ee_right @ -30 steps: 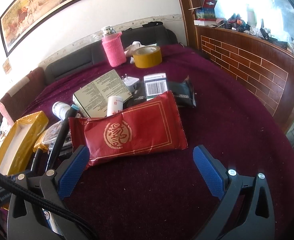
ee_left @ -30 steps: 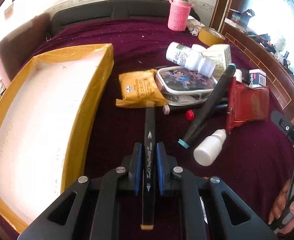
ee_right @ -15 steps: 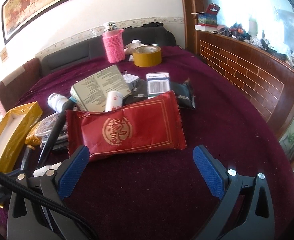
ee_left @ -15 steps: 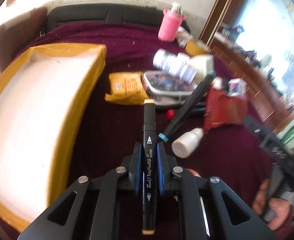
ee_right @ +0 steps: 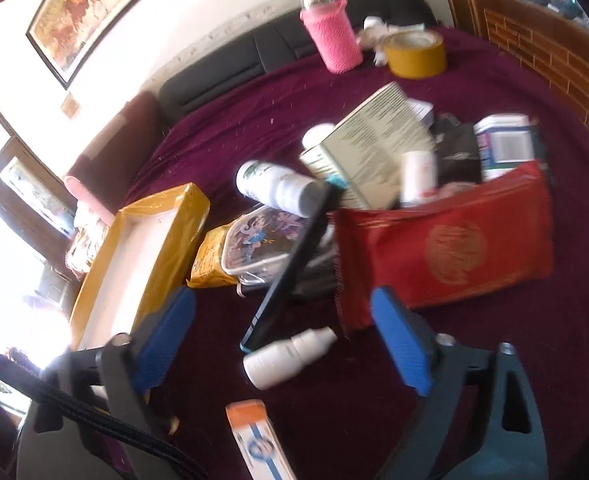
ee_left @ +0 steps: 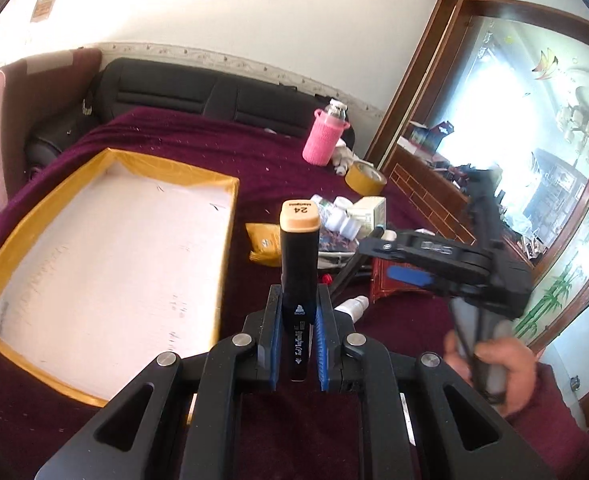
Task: Organize objects
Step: 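Lift the black marker with the left gripper while the right gripper grasps another black marker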
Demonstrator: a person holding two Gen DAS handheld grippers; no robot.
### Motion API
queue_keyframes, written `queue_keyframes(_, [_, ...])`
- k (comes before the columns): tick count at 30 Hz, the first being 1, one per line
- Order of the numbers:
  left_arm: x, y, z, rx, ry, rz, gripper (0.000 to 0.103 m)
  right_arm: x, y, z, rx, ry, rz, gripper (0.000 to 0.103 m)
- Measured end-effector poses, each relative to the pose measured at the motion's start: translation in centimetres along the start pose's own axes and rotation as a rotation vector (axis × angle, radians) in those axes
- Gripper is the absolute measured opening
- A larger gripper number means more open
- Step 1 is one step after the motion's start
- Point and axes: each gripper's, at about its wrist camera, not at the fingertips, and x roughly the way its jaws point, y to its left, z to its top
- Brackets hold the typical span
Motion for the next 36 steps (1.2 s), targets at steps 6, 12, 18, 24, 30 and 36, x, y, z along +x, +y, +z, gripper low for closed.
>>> queue_keyframes(6, [-1.9, 2.5, 0.4, -0.037, -0.042, 0.014, 0.012, 3.1, -0.1, 0.8, 0.045, 0.035, -0.094, 0.038])
queue_keyframes(12, [-2.1, 4.7, 0.6, -0.088, -0.045, 0.031, 0.012, 2.4, -1.1, 0.6, 0.061, 0.013, -0.062, 0.018])
queue_keyframes(18, [-2.0, 5.3, 0.7, -0.104, -0.043, 0.033, 0.012, 0.9, 0.0, 0.5, 0.017, -0.011, -0.006, 0.015])
queue_keyframes(24, [-2.5, 5.0, 1.2, -0.079, -0.057, 0.051, 0.012, -0.8, 2.8, -0.1, -0.064, -0.042, 0.061, 0.013])
queue_keyframes(30, [-2.8, 5.3, 1.1, -0.087, -0.064, 0.069, 0.012, 0.1, 3.7, 0.1, -0.125, -0.026, -0.042, 0.015])
queue_keyframes(36, [-2.5, 5.5, 1.1, -0.094, -0.060, 0.056, 0.012, 1.8, 0.1, -0.2, 0.006, 0.036, -0.020, 0.017])
